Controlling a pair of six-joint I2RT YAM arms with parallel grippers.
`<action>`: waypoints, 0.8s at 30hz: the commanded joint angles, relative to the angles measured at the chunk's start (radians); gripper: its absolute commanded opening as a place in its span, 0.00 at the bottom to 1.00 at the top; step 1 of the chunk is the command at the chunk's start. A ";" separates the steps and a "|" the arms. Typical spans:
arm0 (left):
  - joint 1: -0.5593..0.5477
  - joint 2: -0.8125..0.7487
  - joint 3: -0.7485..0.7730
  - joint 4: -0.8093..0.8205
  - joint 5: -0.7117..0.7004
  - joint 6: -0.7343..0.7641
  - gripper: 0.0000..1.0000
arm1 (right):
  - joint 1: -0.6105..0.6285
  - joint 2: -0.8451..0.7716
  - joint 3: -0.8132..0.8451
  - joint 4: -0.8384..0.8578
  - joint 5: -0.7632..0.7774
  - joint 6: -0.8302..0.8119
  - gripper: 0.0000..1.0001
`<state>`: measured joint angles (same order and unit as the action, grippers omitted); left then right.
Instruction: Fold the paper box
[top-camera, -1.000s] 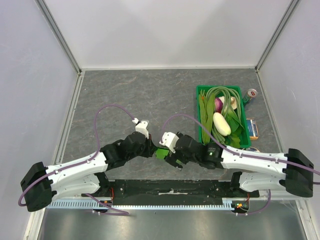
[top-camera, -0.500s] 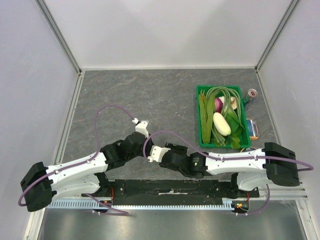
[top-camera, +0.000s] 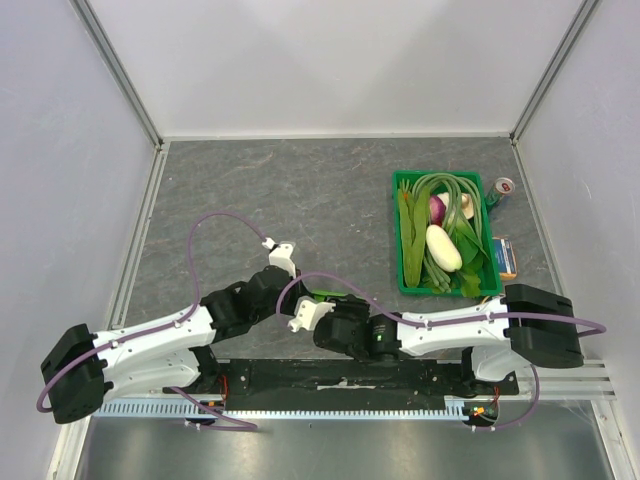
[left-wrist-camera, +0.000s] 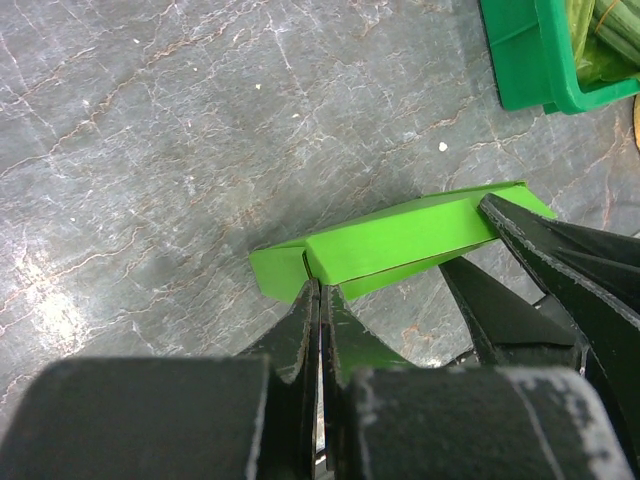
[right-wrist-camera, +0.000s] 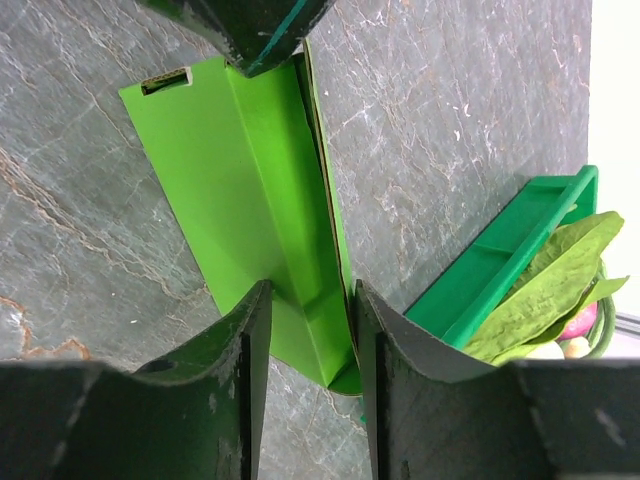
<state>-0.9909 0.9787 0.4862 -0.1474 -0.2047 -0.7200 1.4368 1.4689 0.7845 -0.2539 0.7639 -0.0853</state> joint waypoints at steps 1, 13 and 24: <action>-0.020 0.021 -0.041 -0.049 -0.007 -0.048 0.02 | 0.010 0.031 0.001 0.091 0.014 0.021 0.31; -0.023 -0.202 -0.099 -0.162 -0.018 -0.139 0.42 | 0.016 0.047 -0.067 0.208 0.012 -0.051 0.28; 0.120 -0.464 -0.003 -0.266 0.089 -0.228 0.89 | 0.016 0.050 -0.083 0.246 -0.011 -0.093 0.27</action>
<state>-0.9771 0.4358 0.3958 -0.4450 -0.2127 -0.9150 1.4536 1.4975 0.7212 -0.0303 0.8135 -0.1829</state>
